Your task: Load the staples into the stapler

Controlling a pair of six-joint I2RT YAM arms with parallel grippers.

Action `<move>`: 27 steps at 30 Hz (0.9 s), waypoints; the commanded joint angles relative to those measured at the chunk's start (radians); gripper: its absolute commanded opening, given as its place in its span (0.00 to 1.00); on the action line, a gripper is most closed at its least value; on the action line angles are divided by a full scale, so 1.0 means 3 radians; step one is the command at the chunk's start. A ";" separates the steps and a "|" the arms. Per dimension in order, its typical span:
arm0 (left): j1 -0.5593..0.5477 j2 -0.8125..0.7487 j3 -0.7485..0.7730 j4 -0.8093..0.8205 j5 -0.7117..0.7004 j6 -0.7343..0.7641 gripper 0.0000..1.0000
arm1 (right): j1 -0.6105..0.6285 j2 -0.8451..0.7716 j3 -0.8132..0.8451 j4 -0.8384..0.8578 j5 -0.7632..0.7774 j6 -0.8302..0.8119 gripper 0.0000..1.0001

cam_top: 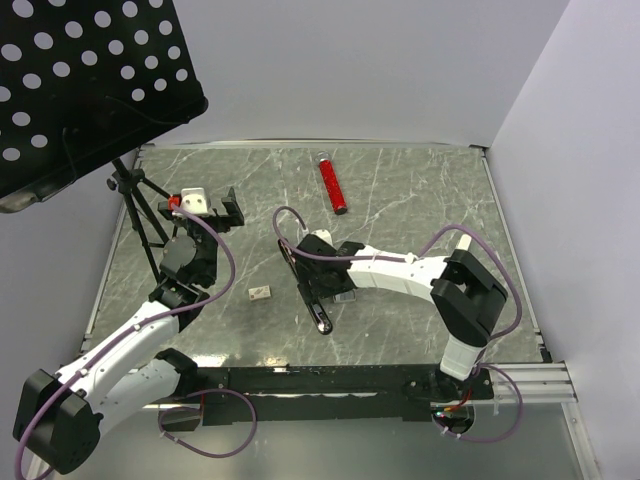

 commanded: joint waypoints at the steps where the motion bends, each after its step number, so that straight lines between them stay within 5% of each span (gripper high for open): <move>1: -0.0014 -0.0069 0.0015 0.0081 0.0052 -0.0042 0.99 | -0.0014 -0.0177 -0.0094 -0.0057 0.0022 0.0032 0.77; 27: -0.0014 -0.0084 0.0015 0.0086 0.0047 -0.0022 0.99 | -0.0040 -0.0151 -0.0155 -0.0052 0.0134 0.0079 0.82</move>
